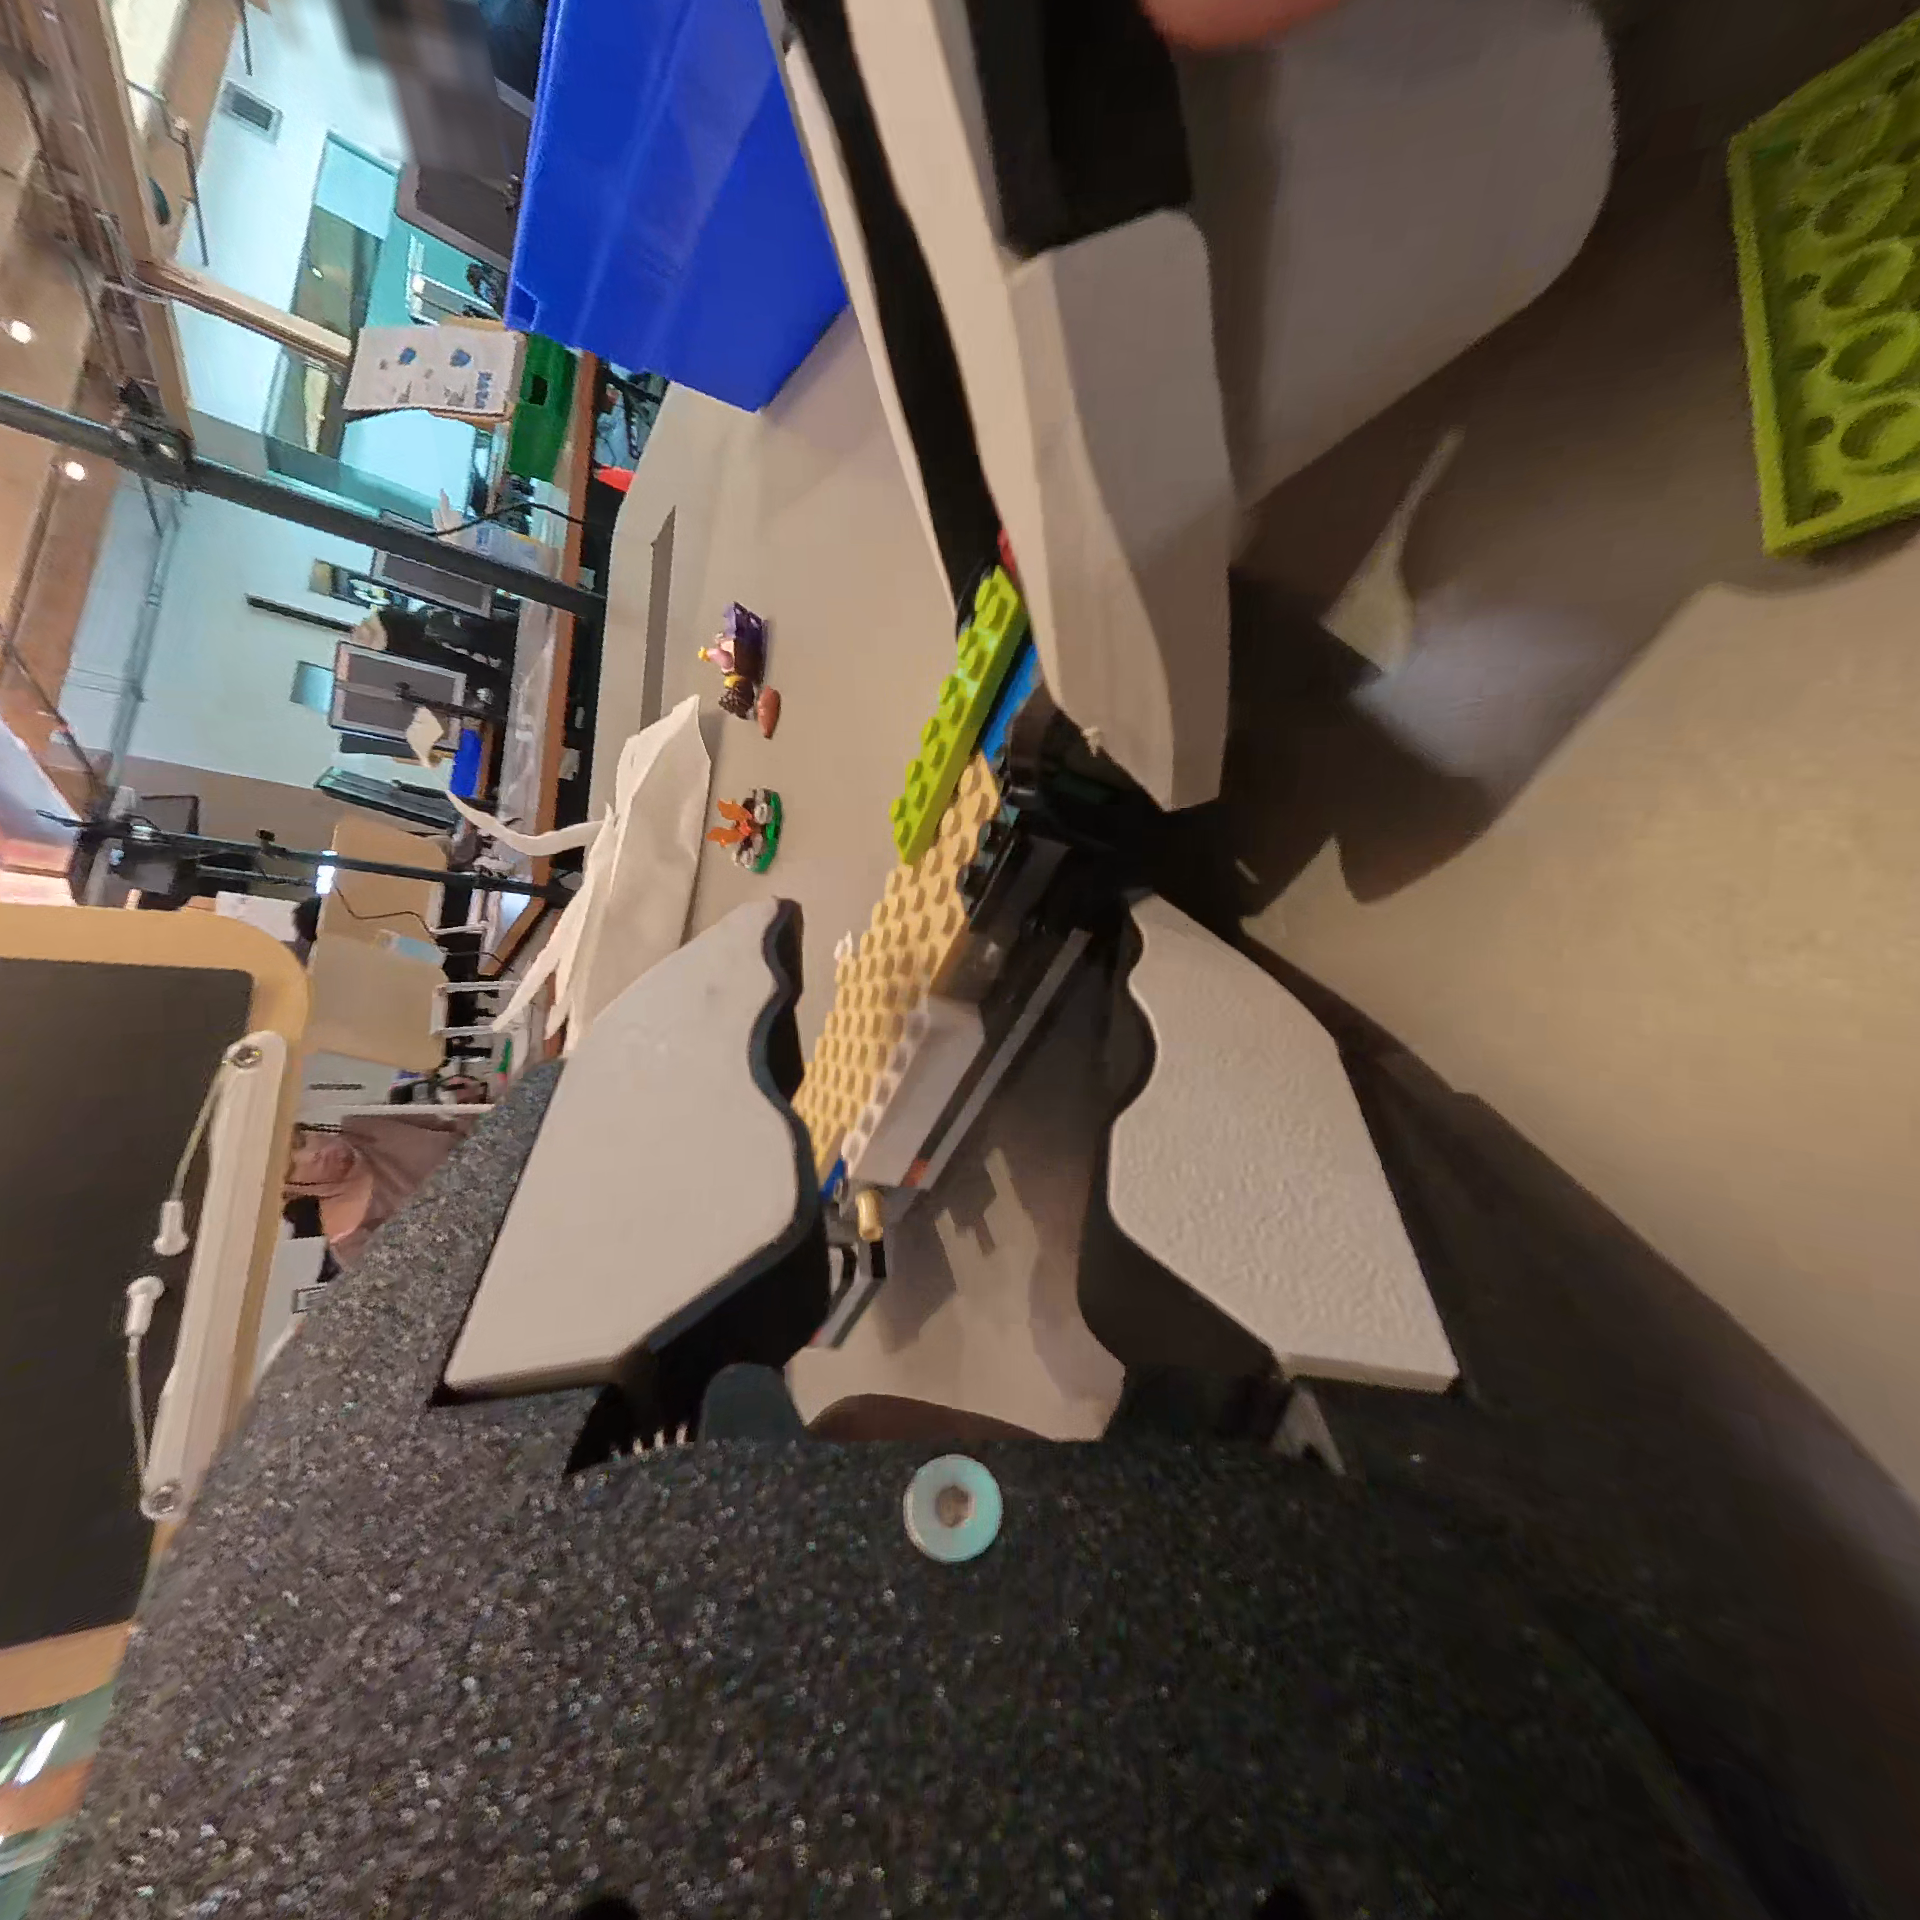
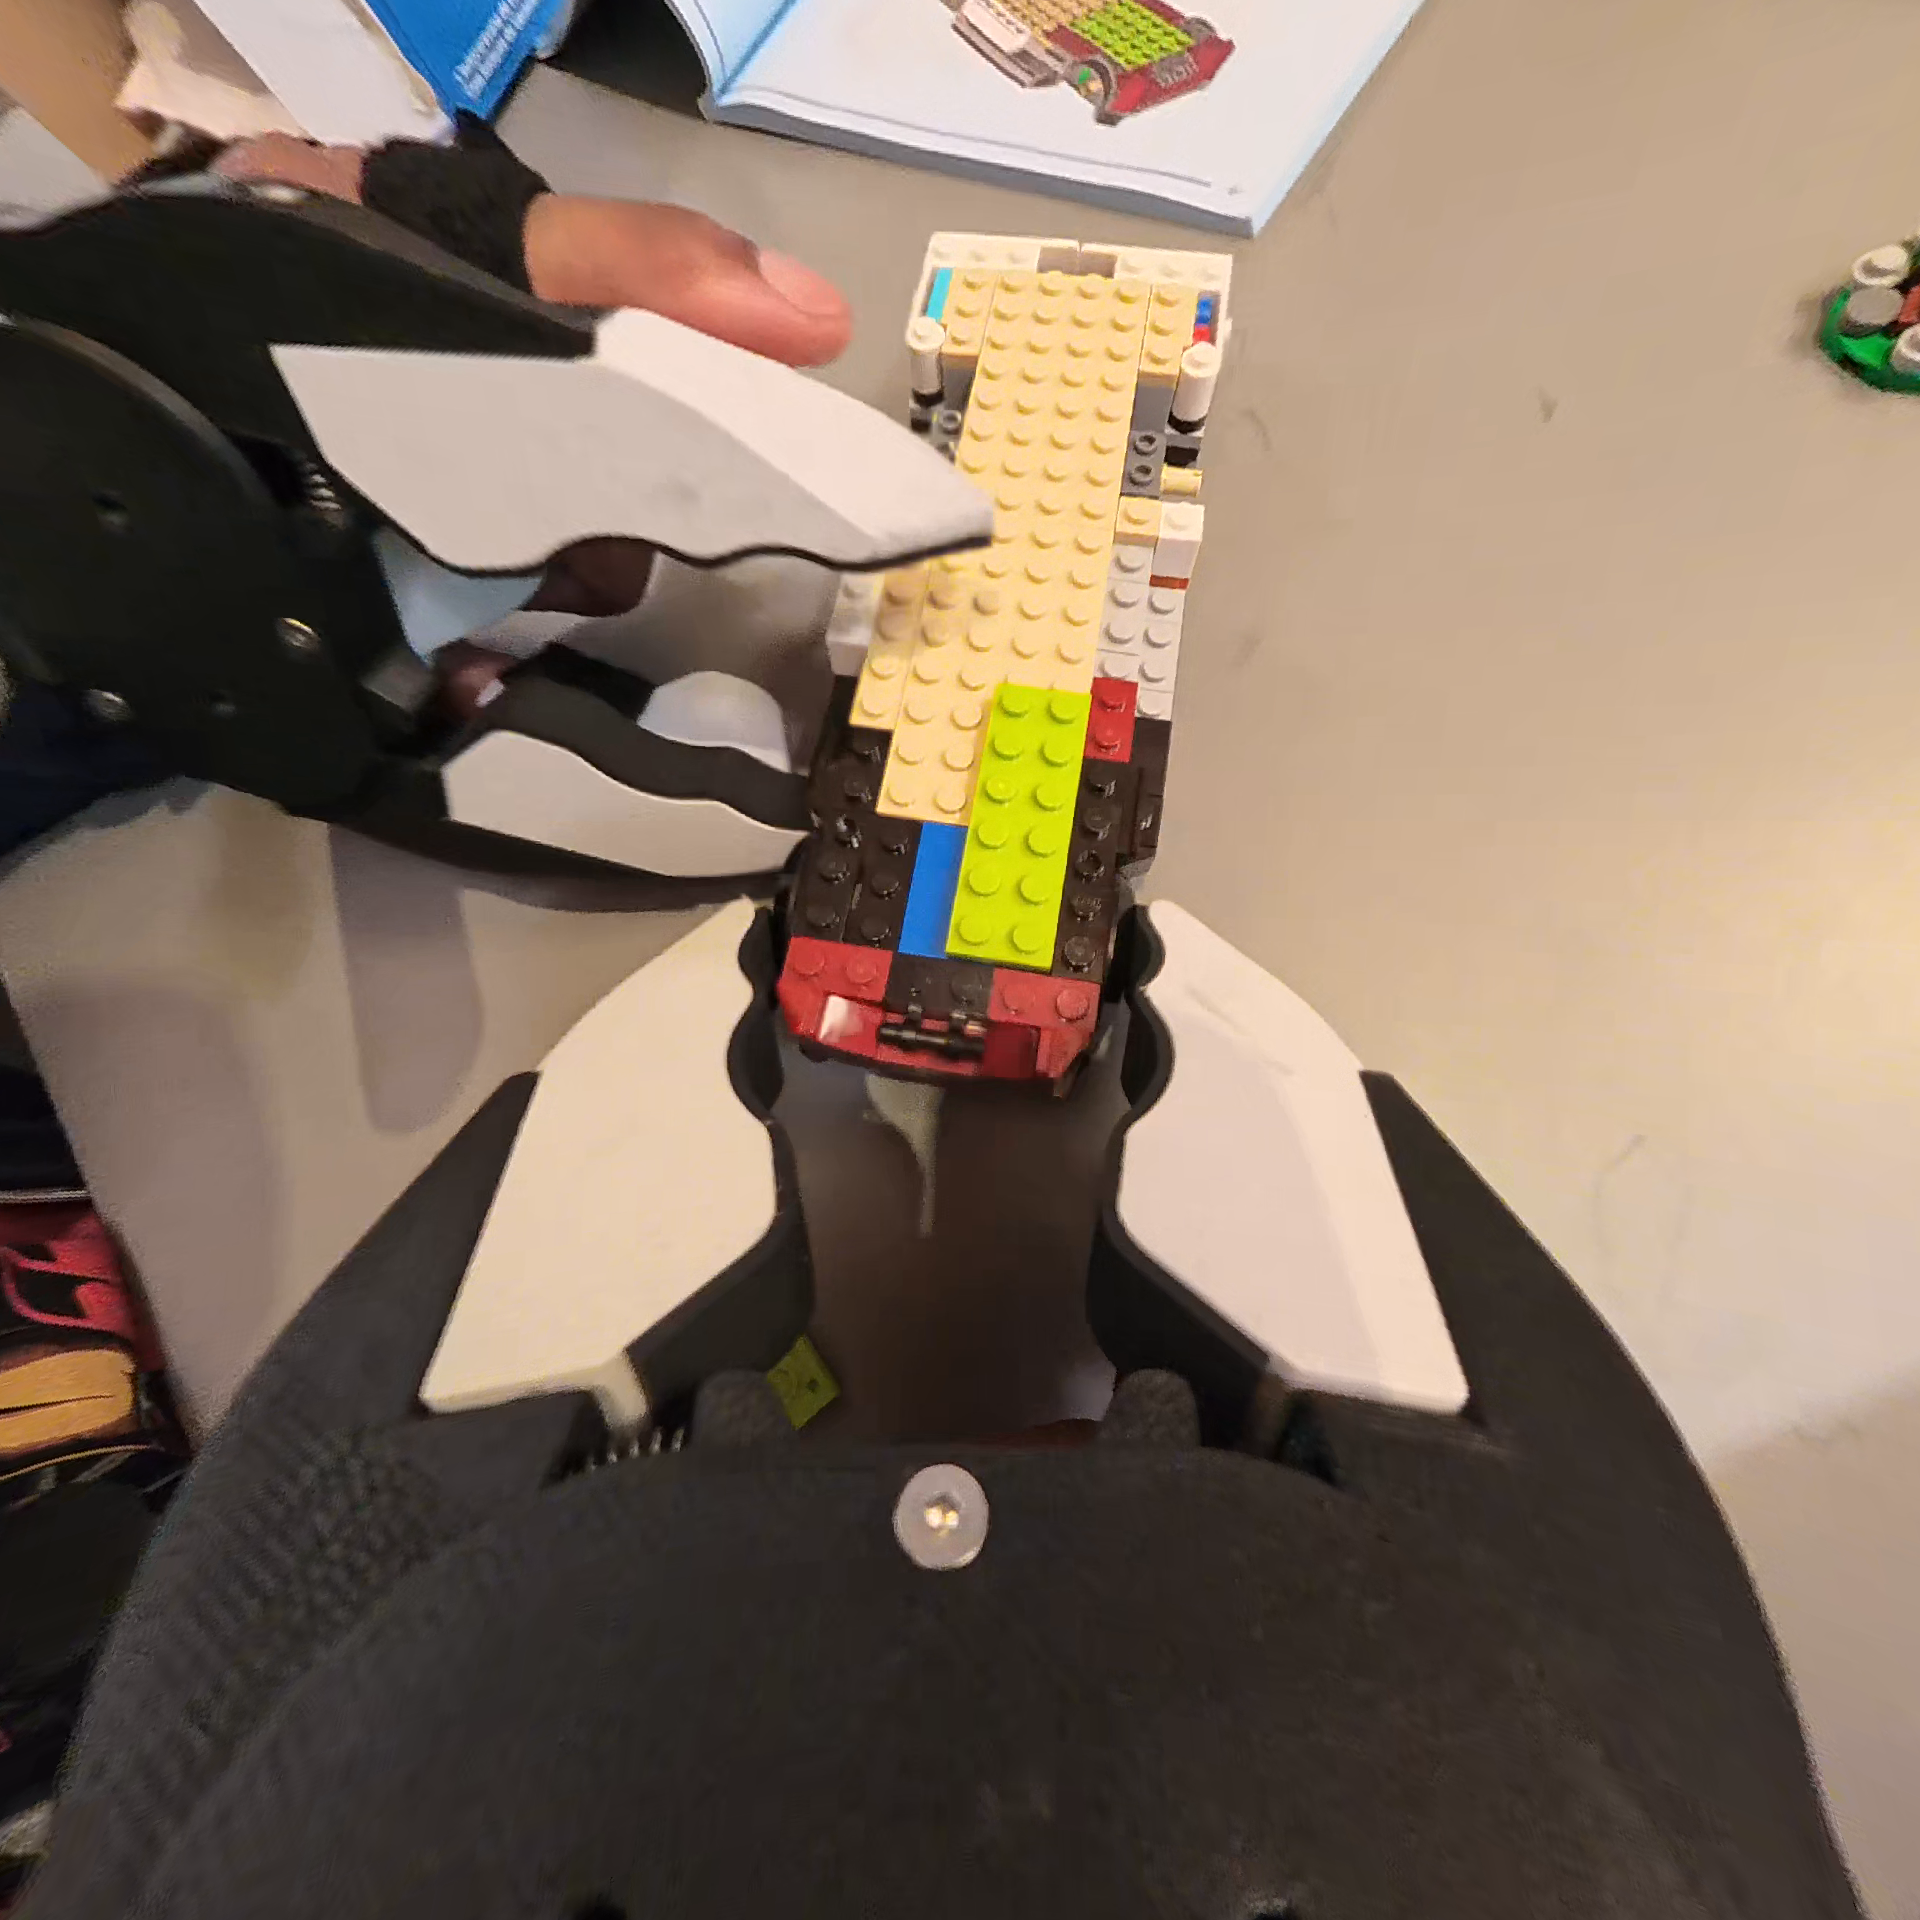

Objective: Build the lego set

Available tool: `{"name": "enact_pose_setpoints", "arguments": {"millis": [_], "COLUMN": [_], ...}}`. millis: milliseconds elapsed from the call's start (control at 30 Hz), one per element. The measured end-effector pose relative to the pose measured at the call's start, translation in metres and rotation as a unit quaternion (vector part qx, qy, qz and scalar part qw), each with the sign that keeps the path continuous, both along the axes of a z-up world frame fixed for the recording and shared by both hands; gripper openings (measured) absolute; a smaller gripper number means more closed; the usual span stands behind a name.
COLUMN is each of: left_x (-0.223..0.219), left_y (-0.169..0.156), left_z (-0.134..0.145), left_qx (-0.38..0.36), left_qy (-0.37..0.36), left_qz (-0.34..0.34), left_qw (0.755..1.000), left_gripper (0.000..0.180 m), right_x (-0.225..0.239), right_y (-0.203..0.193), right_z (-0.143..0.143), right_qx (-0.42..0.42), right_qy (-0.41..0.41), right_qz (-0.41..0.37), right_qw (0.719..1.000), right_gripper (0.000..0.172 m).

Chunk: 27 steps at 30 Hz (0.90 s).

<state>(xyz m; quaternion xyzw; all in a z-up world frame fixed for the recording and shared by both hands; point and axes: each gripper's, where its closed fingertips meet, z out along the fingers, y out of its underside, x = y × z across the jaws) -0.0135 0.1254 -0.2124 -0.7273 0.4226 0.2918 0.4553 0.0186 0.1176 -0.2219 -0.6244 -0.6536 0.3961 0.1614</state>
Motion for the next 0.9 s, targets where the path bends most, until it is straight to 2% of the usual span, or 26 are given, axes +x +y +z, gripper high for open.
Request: {"name": "enact_pose_setpoints", "arguments": {"millis": [200, 367, 467, 567, 900], "left_x": [0.001, 0.002, -0.001, -0.003, -0.007], "left_y": [0.009, 0.009, 0.010, 0.010, 0.001], "left_z": [-0.002, -0.004, 0.000, 0.002, 0.006], "left_qx": [0.020, 0.023, 0.044, 0.051, 0.079], "left_qy": [0.055, 0.064, 0.101, 0.127, 0.147], "left_qz": [-0.005, -0.001, 0.003, 0.002, -0.016], "left_qw": [0.998, 0.998, 0.994, 0.991, 0.986], "left_gripper": [0.046, 0.036, 0.032, 0.031, 0.028], "right_x": [-0.004, -0.006, -0.006, -0.006, -0.009], "right_y": [0.000, 0.000, 0.000, 0.000, -0.011], "right_z": [0.004, 0.005, 0.006, 0.007, 0.011], "right_qx": [0.010, 0.007, 0.006, 0.018, 0.024], "right_qy": [0.016, 0.027, 0.034, 0.043, 0.049], "right_qz": [0.016, 0.020, 0.022, 0.031, 0.069], "right_qw": [1.000, 0.999, 0.999, 0.998, 0.996], "right_gripper": [0.064, 0.064, 0.064, 0.064, 0.065]}}
